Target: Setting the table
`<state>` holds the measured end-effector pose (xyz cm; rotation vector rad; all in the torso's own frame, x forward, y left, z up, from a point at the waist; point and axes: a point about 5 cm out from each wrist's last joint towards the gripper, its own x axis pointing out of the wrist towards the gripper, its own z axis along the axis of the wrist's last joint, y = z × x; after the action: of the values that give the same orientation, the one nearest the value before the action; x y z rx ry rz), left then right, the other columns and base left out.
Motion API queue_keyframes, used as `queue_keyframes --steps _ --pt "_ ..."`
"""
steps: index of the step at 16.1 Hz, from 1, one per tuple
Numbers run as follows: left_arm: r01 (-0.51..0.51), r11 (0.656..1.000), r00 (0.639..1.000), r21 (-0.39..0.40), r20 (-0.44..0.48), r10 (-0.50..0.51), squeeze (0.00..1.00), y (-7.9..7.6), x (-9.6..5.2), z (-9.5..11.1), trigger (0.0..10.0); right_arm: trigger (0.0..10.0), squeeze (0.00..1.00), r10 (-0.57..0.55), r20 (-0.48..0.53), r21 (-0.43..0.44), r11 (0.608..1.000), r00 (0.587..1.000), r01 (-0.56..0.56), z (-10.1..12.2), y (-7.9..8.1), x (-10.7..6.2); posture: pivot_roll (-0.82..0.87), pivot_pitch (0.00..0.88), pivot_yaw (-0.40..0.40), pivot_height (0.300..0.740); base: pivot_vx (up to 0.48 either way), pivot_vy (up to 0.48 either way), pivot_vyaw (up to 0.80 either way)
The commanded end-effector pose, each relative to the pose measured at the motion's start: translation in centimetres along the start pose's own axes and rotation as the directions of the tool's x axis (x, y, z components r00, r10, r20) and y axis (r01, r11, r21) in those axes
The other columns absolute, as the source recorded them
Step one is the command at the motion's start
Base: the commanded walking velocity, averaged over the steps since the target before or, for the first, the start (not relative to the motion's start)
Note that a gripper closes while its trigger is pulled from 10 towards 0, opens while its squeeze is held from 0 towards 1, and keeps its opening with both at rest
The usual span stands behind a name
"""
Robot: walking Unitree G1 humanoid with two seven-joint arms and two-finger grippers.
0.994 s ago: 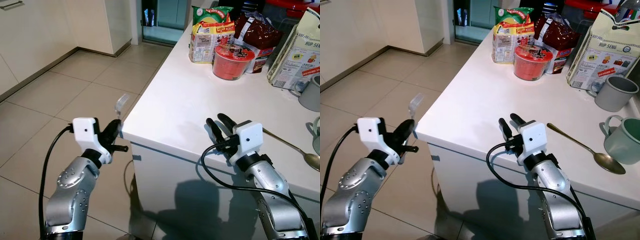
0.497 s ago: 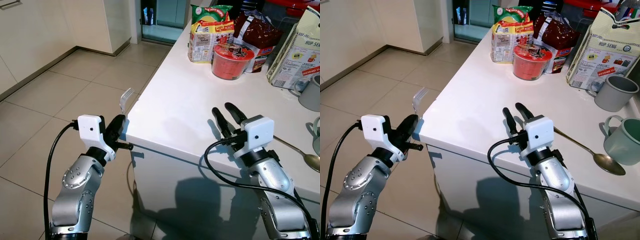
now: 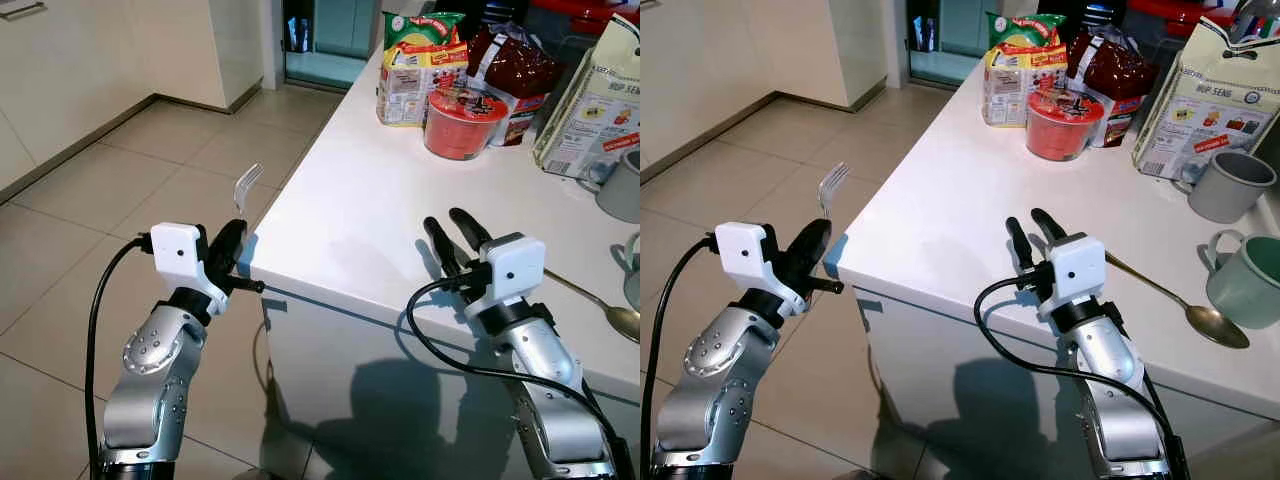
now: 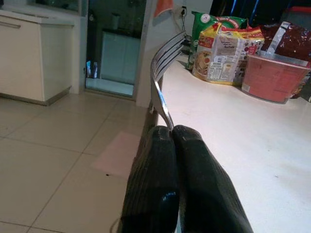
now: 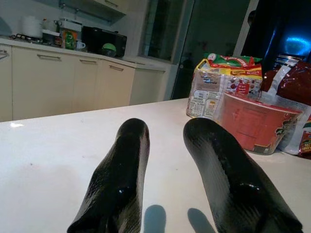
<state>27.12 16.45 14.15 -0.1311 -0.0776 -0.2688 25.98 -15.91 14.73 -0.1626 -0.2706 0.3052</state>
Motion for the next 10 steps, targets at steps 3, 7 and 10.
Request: queue_keyframes --steps 3,7,10 --pt "0.004 1.0 1.0 0.023 -0.006 -0.004 0.0 -0.19 0.59 0.11 0.0 10.0 0.0 0.008 -0.008 0.003 1.0 1.0 -0.008 -0.18 0.34 -0.01 -0.01 0.0 0.012 0.74 -0.094 -0.437 0.0" --pt "0.002 1.0 1.0 0.029 -0.011 -0.002 0.0 -0.14 0.77 0.01 0.0 10.0 0.0 0.013 -0.017 0.005 1.0 1.0 -0.013 -0.35 0.36 -0.13 -0.01 0.0 0.012 0.74 0.0 -0.12 0.0" --pt "0.002 1.0 1.0 0.031 -0.016 -0.002 0.0 -0.28 0.95 -0.16 0.0 10.0 0.0 0.016 -0.024 0.004 1.0 1.0 -0.016 -0.48 0.39 -0.19 -0.01 0.0 0.012 0.74 0.0 0.0 0.0"
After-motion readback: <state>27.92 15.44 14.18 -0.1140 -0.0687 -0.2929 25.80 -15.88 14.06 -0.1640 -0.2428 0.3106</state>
